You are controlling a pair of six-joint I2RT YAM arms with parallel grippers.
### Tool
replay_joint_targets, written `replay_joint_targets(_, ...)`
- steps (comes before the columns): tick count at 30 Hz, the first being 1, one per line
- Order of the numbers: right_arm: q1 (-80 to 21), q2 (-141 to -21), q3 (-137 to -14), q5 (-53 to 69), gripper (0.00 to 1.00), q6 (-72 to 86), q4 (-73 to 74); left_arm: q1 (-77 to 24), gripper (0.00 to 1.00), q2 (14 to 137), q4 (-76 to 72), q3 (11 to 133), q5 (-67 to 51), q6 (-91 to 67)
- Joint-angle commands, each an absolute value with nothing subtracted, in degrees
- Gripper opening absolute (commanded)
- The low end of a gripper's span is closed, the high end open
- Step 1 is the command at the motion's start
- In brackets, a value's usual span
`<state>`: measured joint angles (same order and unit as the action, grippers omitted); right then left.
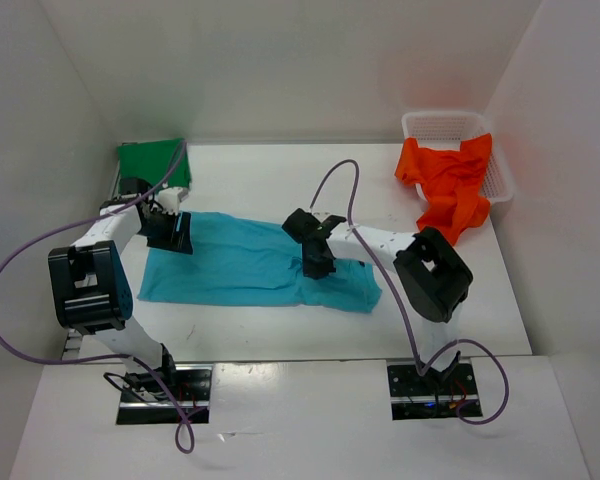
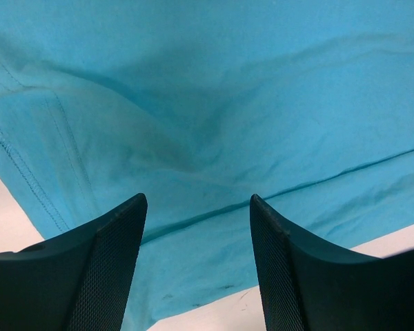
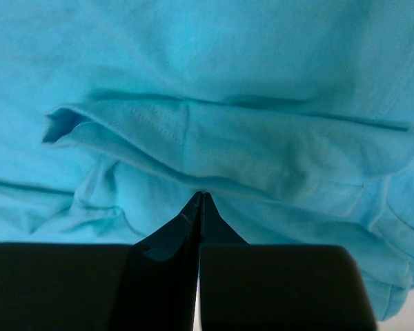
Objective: Fold and stack the t-shirts
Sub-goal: Fold the flattened tshirt in 1/3 of the way
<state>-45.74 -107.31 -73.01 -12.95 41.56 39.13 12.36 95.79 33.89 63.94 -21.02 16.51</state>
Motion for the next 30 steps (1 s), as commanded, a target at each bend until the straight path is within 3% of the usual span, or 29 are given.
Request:
replay_joint_targets(1,-46.05,-109.59,-73.29,-15.99,0.0,42.54,36.91,12.74,0.69,93.96,33.66,63.63,-21.53,16.79)
replay_joint_targets(30,-39.02,-115.4,-85.77,-23.29,0.0,36.92,37.97,12.74,0.7,93.96,33.13,61.17,-18.72,18.37)
